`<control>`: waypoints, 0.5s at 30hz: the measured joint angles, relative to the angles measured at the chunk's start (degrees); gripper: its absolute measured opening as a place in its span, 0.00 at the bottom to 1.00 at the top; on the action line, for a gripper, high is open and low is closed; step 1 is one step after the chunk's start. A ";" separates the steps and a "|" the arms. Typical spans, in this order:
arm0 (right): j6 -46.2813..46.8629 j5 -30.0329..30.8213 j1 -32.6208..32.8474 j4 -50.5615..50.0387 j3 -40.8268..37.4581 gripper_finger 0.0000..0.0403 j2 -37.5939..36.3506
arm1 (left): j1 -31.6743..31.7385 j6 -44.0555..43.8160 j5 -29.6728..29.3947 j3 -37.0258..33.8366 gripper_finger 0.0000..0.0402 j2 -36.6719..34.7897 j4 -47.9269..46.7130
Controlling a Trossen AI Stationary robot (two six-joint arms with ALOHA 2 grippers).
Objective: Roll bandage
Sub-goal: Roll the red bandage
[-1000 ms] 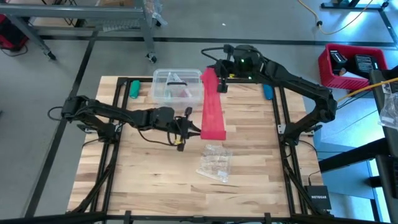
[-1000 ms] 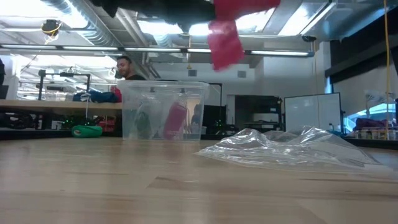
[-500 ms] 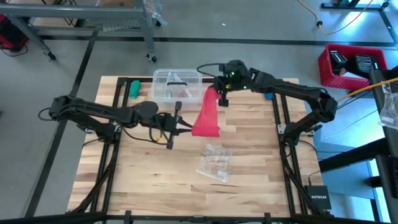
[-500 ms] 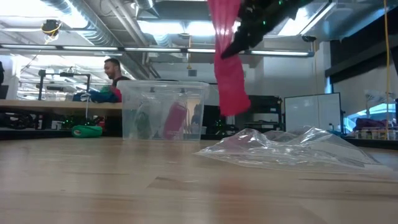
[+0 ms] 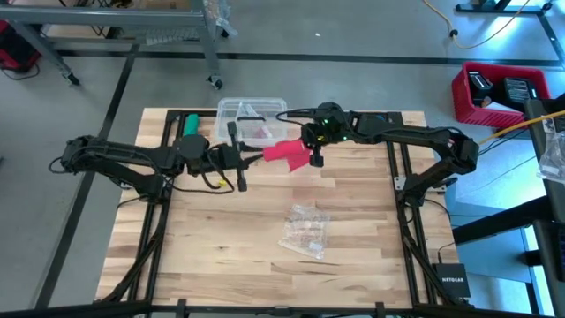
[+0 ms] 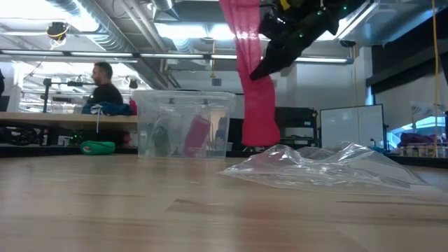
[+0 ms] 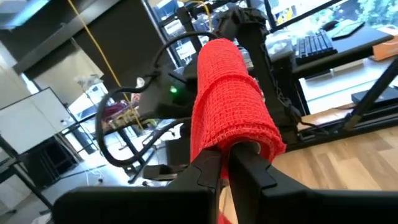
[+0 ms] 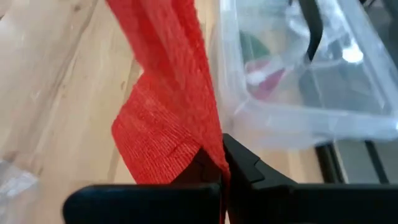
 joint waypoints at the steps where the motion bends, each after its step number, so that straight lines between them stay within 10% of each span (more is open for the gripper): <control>1: 0.35 0.36 -0.04 -0.46 0.00 0.00 -0.27 | 0.06 0.02 -0.29 0.00 0.03 -0.21 -0.05; 15: 15.68 -2.36 -0.06 -2.78 -0.02 0.11 -2.66 | 2.28 -0.91 -0.48 -0.01 0.03 0.49 -1.61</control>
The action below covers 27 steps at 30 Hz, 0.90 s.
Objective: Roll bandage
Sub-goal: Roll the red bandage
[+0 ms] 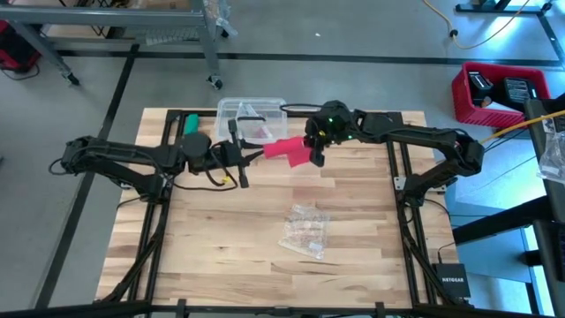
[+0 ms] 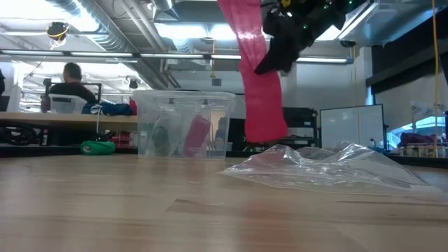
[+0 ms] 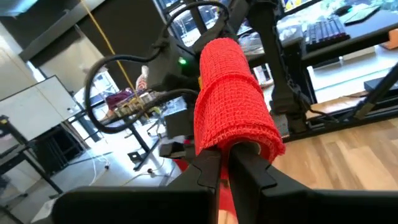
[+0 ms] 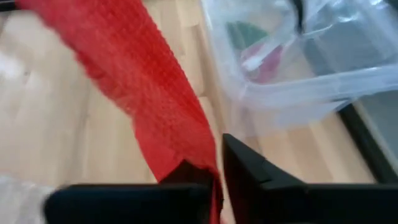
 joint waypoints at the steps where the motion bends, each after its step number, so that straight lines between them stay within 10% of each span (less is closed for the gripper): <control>1: 0.04 -0.36 0.02 -0.01 0.00 0.15 0.00 | 0.19 -0.03 -0.01 0.01 0.03 0.19 0.54; 12: 0.06 -2.83 0.37 1.58 2.14 0.57 0.00 | 0.18 -0.06 -0.02 0.01 0.03 0.32 0.67; 27: -2.60 -9.70 0.37 -11.87 10.05 0.63 -1.50 | 0.18 -0.15 -0.02 0.01 0.03 0.32 0.27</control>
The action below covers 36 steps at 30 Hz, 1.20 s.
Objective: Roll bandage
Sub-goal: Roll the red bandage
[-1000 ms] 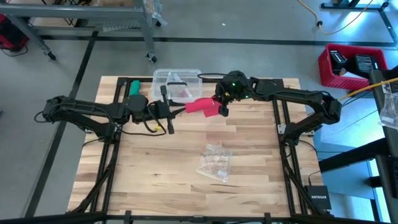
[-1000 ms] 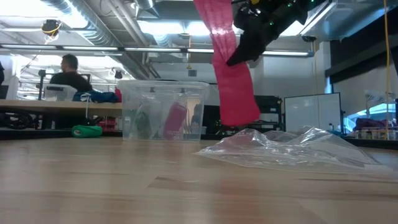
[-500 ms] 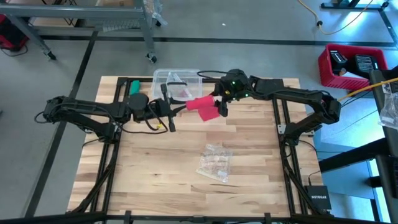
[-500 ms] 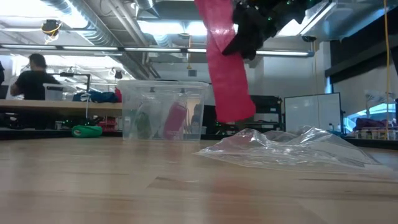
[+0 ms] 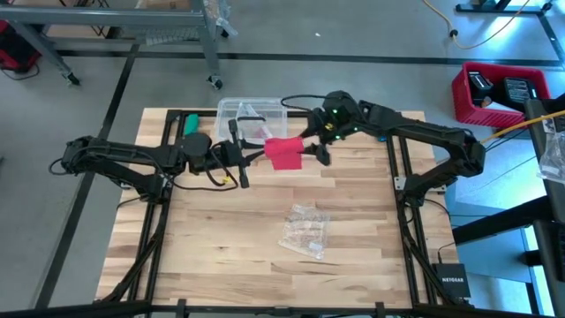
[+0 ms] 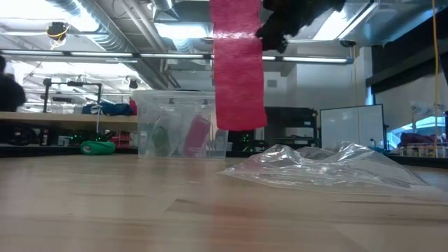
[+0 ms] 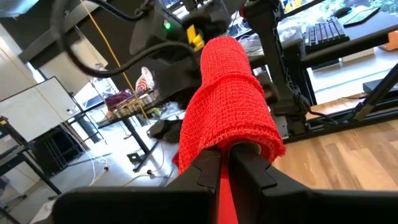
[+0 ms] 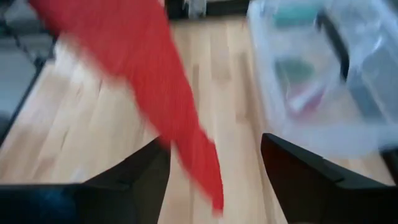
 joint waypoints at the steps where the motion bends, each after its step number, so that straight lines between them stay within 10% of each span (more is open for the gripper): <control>1: -1.33 0.07 0.00 -4.66 1.04 0.63 -0.70 | -0.04 -0.22 0.00 0.00 0.03 0.00 -0.08; 9: -3.38 0.90 0.00 -17.86 -3.99 0.63 -11.27 | -0.07 -1.07 0.00 0.00 0.03 0.00 -0.98; 20: 10.95 -0.47 2.86 52.99 -45.07 0.63 -20.35 | -0.07 -2.90 0.00 0.00 0.03 -0.04 -1.24; 30: 9.90 16.81 11.37 72.14 -47.75 0.63 -9.70 | -0.07 -2.86 0.00 0.00 0.03 -0.06 -1.28; 36: 9.82 16.60 11.30 77.27 -45.62 0.63 -3.71 | -0.07 -3.01 0.00 0.00 0.03 -0.07 -1.39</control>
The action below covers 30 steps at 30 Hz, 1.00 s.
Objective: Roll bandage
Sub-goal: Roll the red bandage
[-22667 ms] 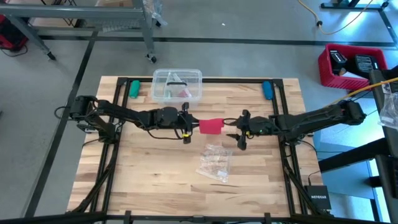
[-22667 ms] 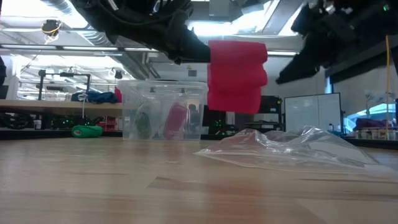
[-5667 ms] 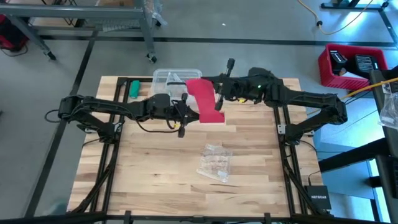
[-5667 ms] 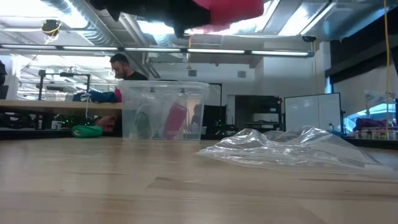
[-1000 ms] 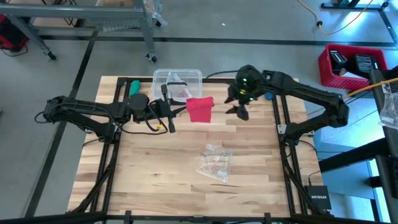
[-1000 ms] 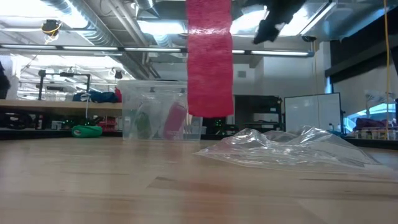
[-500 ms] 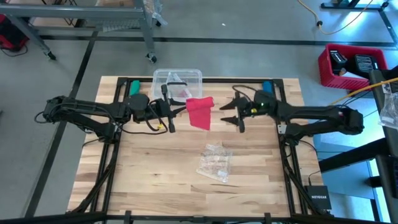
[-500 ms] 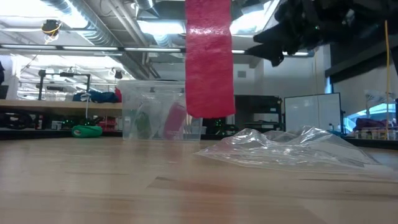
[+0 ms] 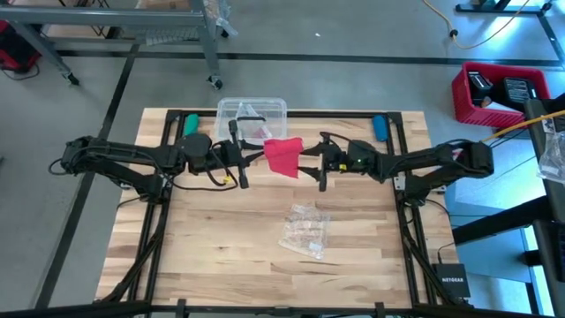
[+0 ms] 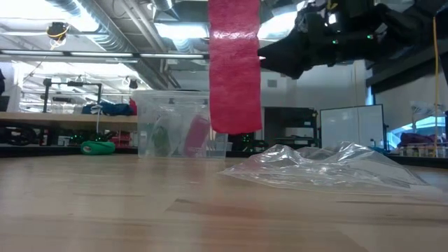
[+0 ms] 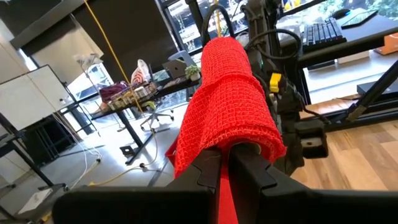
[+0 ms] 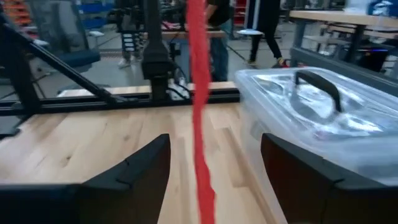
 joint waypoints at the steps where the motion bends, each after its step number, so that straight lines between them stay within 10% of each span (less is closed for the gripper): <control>1: -0.04 -0.89 0.00 0.05 0.62 0.63 0.86 | 0.00 0.07 0.00 0.00 0.03 0.00 0.03; 10: -1.83 -1.08 0.00 -0.23 5.21 0.57 7.14 | 0.00 0.10 0.00 0.00 0.03 0.00 0.21; 19: -5.07 -1.07 -0.02 2.80 5.24 0.05 8.95 | -0.04 -1.32 0.35 0.00 0.03 0.00 0.23; 30: -7.87 -0.46 -0.04 -8.74 5.26 0.01 3.68 | -1.00 -3.34 0.42 0.00 0.03 -1.15 0.05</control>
